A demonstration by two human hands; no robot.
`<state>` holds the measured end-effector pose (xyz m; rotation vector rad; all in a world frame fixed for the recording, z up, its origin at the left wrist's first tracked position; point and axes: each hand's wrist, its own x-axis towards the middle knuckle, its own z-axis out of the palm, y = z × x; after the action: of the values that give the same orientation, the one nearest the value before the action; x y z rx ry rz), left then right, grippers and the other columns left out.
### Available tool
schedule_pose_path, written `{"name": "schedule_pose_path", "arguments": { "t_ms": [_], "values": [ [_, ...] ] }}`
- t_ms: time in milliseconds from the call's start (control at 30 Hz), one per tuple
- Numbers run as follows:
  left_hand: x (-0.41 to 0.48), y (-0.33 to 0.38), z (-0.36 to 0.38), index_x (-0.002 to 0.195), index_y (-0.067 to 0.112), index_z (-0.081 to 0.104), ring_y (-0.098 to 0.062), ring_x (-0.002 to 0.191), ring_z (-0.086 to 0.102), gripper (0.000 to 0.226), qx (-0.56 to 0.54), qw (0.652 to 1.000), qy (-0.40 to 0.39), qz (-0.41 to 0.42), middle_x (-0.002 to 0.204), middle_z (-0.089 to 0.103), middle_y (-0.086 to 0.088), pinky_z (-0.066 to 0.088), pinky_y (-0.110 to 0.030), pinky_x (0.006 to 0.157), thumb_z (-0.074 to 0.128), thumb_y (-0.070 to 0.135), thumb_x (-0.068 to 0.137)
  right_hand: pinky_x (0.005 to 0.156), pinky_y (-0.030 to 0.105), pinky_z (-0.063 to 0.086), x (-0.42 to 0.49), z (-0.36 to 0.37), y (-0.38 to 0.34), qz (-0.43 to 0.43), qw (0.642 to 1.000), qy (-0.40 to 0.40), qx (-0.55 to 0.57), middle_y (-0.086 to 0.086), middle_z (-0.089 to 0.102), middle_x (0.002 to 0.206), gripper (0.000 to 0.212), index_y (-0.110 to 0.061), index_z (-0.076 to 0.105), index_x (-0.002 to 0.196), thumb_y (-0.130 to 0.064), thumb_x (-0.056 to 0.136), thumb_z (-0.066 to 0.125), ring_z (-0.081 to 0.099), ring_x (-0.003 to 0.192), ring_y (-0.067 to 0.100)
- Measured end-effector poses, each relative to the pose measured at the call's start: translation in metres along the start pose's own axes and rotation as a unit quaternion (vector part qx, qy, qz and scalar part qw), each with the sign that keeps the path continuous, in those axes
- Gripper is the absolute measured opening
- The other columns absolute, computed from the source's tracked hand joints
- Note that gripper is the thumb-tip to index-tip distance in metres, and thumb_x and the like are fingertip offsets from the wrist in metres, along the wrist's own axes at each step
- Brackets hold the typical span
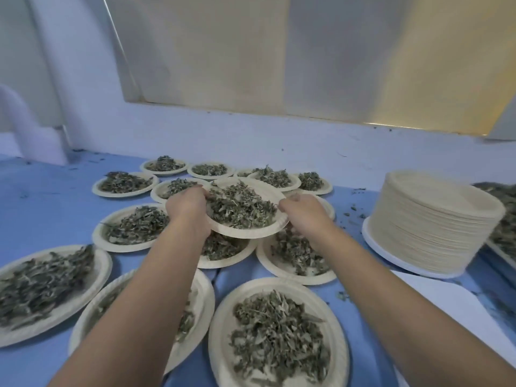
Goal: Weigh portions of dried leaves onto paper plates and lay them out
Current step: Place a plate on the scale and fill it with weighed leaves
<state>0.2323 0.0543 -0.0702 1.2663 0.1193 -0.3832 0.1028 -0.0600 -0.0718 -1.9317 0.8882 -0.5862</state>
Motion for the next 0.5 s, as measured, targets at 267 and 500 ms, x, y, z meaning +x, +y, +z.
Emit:
{"name": "schedule_pose_path", "arguments": {
  "t_ms": [267, 500],
  "values": [
    [0.055, 0.017, -0.056, 0.094, 0.007, 0.06, -0.015, 0.05, 0.059, 0.016, -0.041, 0.999, -0.004, -0.017, 0.068, 0.067, -0.004, 0.049, -0.021, 0.045, 0.052, 0.02, 0.095, 0.055, 0.026, 0.041, 0.034, 0.075, -0.019, 0.118, 0.98, -0.021, 0.16, 0.007, 0.048, 0.072, 0.023, 0.002, 0.052, 0.116, -0.003, 0.094, 0.048, 0.043, 0.056, 0.015],
    [0.088, 0.028, -0.11, 0.092, 0.001, 0.061, -0.01, 0.056, 0.055, 0.01, 0.048, 0.999, 0.02, -0.014, 0.085, 0.062, -0.006, 0.053, -0.021, 0.049, 0.063, 0.01, 0.089, 0.052, 0.028, 0.041, 0.052, 0.136, -0.046, 0.098, 0.982, -0.054, 0.154, 0.011, 0.057, 0.078, 0.027, 0.006, 0.053, 0.12, -0.007, 0.096, 0.05, 0.048, 0.053, 0.016]
  ]
}}
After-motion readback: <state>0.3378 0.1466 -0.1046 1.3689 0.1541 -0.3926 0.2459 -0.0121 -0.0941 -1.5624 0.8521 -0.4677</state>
